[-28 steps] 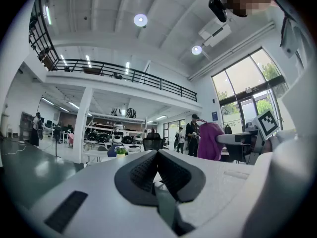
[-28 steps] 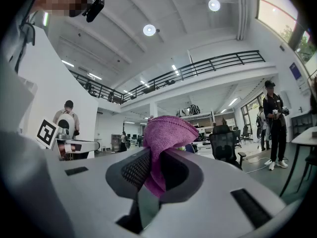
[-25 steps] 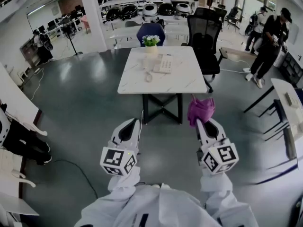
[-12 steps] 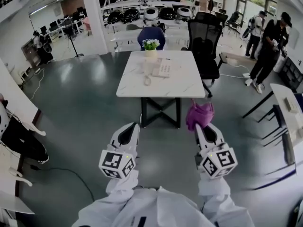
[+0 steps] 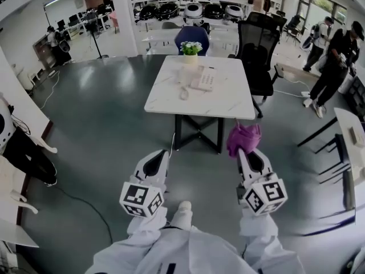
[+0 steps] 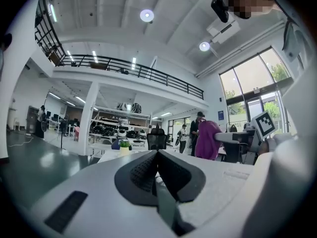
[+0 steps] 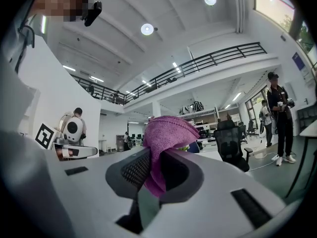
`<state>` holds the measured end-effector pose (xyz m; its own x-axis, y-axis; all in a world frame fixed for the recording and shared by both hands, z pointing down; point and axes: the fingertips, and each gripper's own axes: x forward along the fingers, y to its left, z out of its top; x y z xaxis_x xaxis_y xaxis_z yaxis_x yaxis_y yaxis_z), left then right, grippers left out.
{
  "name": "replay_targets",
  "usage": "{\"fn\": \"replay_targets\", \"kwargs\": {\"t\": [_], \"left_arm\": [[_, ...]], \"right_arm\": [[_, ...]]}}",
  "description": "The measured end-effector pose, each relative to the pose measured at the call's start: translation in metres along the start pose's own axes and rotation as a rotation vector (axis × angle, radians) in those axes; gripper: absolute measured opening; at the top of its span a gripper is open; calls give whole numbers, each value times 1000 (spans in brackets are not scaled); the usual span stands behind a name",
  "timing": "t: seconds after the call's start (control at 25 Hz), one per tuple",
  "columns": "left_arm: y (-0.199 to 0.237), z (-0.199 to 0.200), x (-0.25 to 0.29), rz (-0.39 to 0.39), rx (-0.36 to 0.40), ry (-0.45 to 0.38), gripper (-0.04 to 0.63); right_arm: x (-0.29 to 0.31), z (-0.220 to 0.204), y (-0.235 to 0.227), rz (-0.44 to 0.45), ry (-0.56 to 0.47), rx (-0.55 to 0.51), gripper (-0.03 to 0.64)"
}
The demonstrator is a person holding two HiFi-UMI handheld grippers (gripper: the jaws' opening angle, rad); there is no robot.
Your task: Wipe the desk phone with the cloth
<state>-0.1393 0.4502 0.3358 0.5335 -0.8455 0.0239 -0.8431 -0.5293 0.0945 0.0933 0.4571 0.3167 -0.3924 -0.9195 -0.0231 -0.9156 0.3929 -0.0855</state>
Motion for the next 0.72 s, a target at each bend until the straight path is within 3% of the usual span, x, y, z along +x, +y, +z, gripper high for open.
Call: {"fn": "replay_targets", "kwargs": {"t": [0.36, 0.72], "left_arm": [[46, -6, 78, 1, -15, -2, -2], [99, -4, 184, -53, -41, 4, -2]], "right_arm": [[83, -14, -35, 17, -4, 43, 40], [186, -22, -75, -12, 27, 41, 40]]}}
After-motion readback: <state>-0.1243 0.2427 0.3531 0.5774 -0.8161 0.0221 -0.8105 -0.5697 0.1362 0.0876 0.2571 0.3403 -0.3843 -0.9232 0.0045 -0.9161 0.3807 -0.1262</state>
